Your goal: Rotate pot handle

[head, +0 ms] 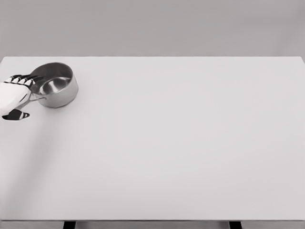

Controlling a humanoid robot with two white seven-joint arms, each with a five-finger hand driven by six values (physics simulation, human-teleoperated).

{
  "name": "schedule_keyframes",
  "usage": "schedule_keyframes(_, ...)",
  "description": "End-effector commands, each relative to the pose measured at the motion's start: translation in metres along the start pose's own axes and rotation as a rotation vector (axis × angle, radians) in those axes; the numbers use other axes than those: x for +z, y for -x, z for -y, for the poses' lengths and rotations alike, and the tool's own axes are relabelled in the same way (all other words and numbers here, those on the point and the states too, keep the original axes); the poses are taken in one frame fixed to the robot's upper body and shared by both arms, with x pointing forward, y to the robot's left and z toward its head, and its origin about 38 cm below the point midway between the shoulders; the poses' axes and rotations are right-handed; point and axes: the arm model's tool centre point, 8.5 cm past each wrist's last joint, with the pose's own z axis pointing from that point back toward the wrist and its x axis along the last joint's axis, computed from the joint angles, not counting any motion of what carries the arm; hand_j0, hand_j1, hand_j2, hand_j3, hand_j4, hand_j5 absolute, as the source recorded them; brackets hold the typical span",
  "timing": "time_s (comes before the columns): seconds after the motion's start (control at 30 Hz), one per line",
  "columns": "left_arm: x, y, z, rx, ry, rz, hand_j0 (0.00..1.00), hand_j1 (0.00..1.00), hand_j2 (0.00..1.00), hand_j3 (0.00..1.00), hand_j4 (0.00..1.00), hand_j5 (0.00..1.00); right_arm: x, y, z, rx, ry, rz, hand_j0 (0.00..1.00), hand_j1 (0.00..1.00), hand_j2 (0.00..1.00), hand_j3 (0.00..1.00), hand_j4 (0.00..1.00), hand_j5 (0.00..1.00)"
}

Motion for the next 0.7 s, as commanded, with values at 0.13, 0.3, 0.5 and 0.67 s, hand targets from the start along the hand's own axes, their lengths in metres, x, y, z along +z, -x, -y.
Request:
schedule_keyframes(0.13, 0.0, 0.006, -0.003, -0.002, -0.007, -0.045, 1.0, 1.0, 1.0, 1.0, 1.0, 1.0, 0.0, 0.0, 0.0, 0.0, 0.0, 0.0, 1.0, 1.0, 1.0, 1.0, 1.0, 1.0)
schedule_keyframes(0.3, 0.006, 0.02, -0.01, -0.037, -0.001, -0.072, 1.0, 1.0, 1.0, 1.0, 1.0, 1.0, 0.0, 0.0, 0.0, 0.0, 0.0, 0.0, 1.0, 1.0, 1.0, 1.0, 1.0, 1.0)
schedule_keyframes(0.5, 0.006, 0.03, -0.008, -0.036, 0.007, -0.1, 1.0, 1.0, 1.0, 1.0, 1.0, 1.0, 0.0, 0.0, 0.0, 0.0, 0.0, 0.0, 1.0, 1.0, 1.0, 1.0, 1.0, 1.0)
schedule_keyframes(0.67, 0.004, 0.034, -0.009, -0.039, 0.005, -0.11, 1.0, 1.0, 1.0, 1.0, 1.0, 1.0, 0.0, 0.0, 0.0, 0.0, 0.0, 0.0, 1.0, 1.0, 1.0, 1.0, 1.0, 1.0)
